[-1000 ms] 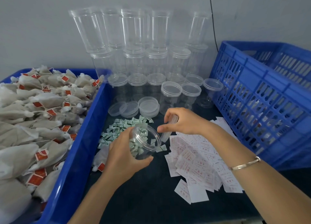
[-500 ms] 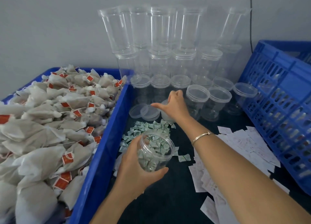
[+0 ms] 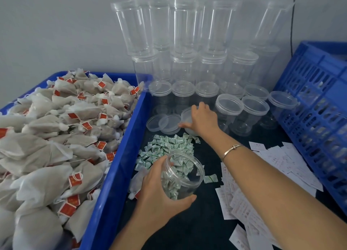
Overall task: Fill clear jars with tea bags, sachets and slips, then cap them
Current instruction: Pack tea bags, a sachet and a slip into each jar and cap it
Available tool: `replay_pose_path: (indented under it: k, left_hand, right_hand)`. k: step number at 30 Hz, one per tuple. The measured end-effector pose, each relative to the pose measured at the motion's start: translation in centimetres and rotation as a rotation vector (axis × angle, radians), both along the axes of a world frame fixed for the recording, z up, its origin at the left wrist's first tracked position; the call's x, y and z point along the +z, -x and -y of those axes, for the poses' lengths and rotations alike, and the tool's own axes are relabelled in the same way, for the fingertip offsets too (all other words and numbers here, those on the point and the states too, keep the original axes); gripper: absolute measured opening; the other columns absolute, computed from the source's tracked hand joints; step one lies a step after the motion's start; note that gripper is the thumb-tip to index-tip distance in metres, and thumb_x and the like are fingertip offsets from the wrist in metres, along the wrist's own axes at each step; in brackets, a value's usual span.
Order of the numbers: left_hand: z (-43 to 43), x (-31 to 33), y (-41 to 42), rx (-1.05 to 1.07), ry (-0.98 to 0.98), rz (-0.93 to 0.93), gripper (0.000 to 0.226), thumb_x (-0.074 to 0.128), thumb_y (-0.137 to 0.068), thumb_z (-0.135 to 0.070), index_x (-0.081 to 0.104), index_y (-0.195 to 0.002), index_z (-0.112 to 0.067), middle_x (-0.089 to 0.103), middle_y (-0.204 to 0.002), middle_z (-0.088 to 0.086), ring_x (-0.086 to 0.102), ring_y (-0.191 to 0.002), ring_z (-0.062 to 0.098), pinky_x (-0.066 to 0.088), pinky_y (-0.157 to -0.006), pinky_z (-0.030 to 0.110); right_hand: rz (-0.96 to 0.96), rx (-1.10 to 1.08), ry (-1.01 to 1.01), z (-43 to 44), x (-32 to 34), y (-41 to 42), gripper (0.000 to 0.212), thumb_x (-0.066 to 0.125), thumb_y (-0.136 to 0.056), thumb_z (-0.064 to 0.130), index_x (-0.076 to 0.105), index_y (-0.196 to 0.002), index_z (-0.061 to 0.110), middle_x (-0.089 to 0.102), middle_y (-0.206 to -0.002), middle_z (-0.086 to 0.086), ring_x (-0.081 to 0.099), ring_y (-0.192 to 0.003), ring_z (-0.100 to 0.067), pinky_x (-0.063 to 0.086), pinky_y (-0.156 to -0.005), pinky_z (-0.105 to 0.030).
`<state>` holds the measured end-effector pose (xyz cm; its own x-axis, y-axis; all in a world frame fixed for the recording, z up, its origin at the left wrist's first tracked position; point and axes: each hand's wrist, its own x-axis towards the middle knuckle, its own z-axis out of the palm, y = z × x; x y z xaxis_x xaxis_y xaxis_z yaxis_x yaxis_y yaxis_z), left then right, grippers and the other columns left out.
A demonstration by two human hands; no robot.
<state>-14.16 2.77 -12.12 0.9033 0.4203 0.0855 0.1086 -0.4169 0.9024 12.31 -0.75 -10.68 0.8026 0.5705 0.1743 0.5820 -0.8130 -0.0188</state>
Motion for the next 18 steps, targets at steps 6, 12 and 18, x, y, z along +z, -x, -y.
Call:
replay_pose_path:
  k: [6, 12, 18]
  left_hand:
    - [0.3, 0.2, 0.1, 0.009, 0.031, 0.011, 0.099, 0.090, -0.047, -0.045, 0.039, -0.132, -0.040, 0.055, -0.123, -0.017, 0.050, -0.119, 0.001, 0.045, -0.099, 0.021]
    - [0.8, 1.7, -0.1, 0.082, 0.154, 0.106, 0.087, 0.094, -0.053, -0.024, 0.046, -0.125, -0.036, 0.060, -0.114, -0.017, 0.055, -0.106, -0.010, 0.044, -0.079, 0.002]
    - [1.5, 3.7, -0.2, 0.127, 0.289, 0.185, 0.083, 0.086, -0.048, -0.042, 0.046, -0.121, -0.037, 0.059, -0.111, -0.024, 0.056, -0.100, -0.016, 0.048, -0.076, 0.006]
  right_hand:
    - [0.012, 0.062, -0.021, 0.3, 0.8, 0.5, 0.090, 0.063, -0.077, 0.073, 0.049, -0.132, 0.004, 0.050, -0.136, -0.018, 0.042, -0.134, -0.033, 0.041, -0.105, -0.041]
    - [-0.234, 0.128, -0.701, 3.8, 2.9, 4.6, 0.058, 0.070, -0.079, 0.064, 0.055, -0.106, 0.014, 0.060, -0.109, 0.000, 0.058, -0.097, -0.018, 0.046, -0.077, -0.031]
    - [-1.063, 0.319, -1.001, 10.5, 1.8, 12.0, 0.099, 0.072, -0.053, 0.085, 0.054, -0.125, 0.020, 0.067, -0.121, -0.003, 0.067, -0.114, -0.018, 0.053, -0.100, -0.037]
